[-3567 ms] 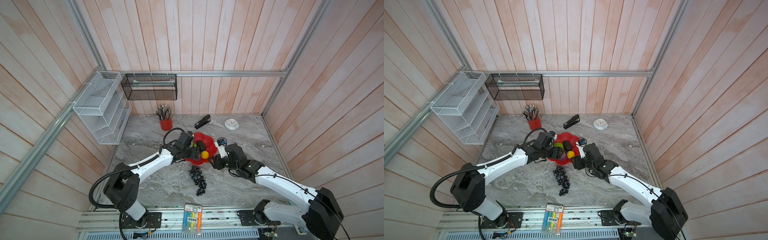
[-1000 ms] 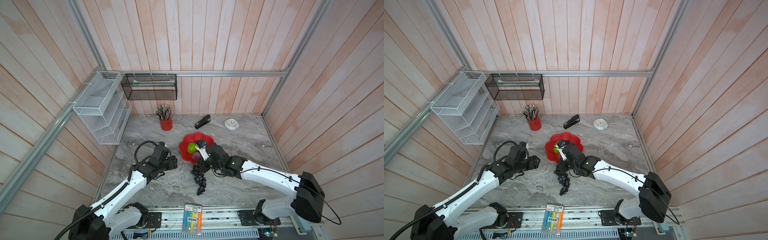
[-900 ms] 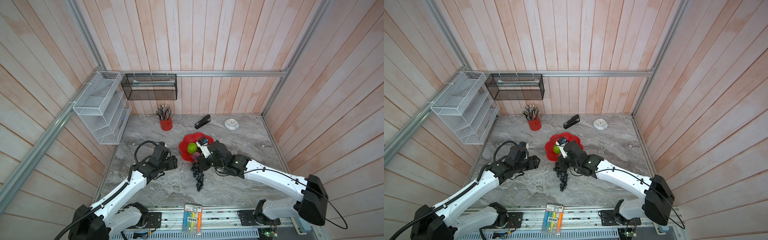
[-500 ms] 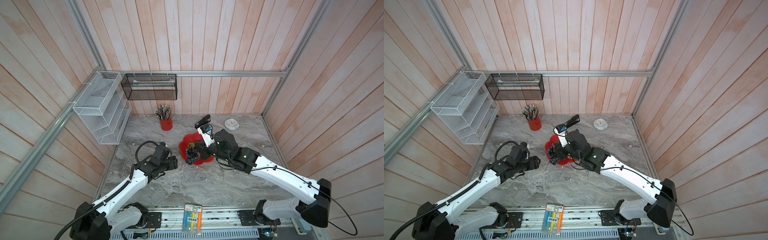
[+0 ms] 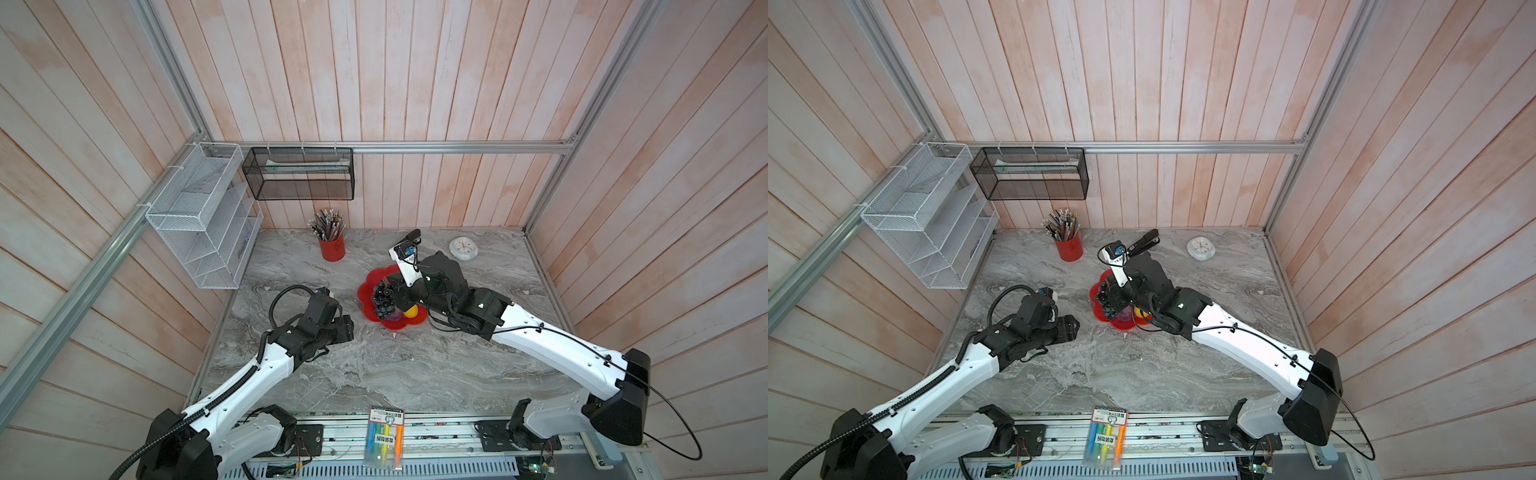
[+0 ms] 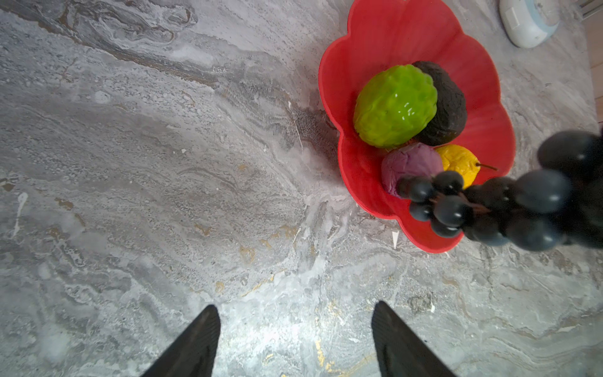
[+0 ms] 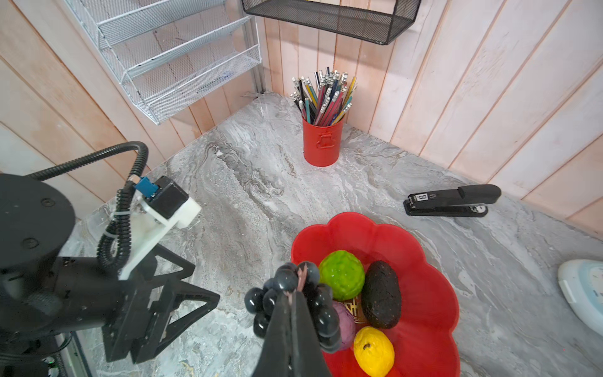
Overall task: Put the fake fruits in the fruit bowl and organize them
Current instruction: 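Carry the grapes over the bowl and lower them onto the fruits with the right gripper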
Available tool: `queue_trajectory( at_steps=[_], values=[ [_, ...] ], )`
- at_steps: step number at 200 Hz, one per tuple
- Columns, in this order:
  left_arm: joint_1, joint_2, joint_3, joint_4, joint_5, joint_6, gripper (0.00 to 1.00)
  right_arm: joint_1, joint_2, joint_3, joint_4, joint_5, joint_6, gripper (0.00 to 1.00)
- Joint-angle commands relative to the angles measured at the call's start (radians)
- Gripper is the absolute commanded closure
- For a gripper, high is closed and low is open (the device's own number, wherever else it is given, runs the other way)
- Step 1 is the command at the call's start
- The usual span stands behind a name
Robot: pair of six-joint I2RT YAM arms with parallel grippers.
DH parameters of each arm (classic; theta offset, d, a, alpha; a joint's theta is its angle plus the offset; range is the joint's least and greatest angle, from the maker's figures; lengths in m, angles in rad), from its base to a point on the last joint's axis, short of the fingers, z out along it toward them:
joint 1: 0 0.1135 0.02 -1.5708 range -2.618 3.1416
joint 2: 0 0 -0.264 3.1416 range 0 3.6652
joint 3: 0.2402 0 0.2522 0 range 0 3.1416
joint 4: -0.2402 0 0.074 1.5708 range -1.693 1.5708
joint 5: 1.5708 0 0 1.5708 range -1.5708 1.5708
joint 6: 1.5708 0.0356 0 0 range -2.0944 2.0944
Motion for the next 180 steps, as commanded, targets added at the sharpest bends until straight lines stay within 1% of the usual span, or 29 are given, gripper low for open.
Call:
queue_trajectory(
  at_steps=[1, 87, 106, 130, 180],
  values=[
    [0.005, -0.016, -0.025, -0.007, -0.019, -0.009, 0.24, -0.002, -0.030, -0.024, -0.031, 0.083, -0.020, 1.00],
    [0.005, -0.008, -0.022, -0.007, -0.010, -0.013, 0.24, -0.007, -0.075, -0.079, -0.063, 0.134, -0.019, 1.00],
    [0.005, -0.003, -0.021, -0.006, -0.006, -0.016, 0.24, -0.006, -0.046, -0.090, -0.054, 0.130, -0.025, 1.00],
    [0.005, -0.002, -0.017, -0.013, -0.005, -0.016, 0.24, -0.007, 0.007, -0.111, -0.016, 0.085, -0.023, 1.00],
    [0.005, -0.020, -0.022, -0.032, -0.022, -0.019, 0.24, -0.007, 0.111, -0.063, 0.016, 0.018, -0.040, 1.00]
  ],
)
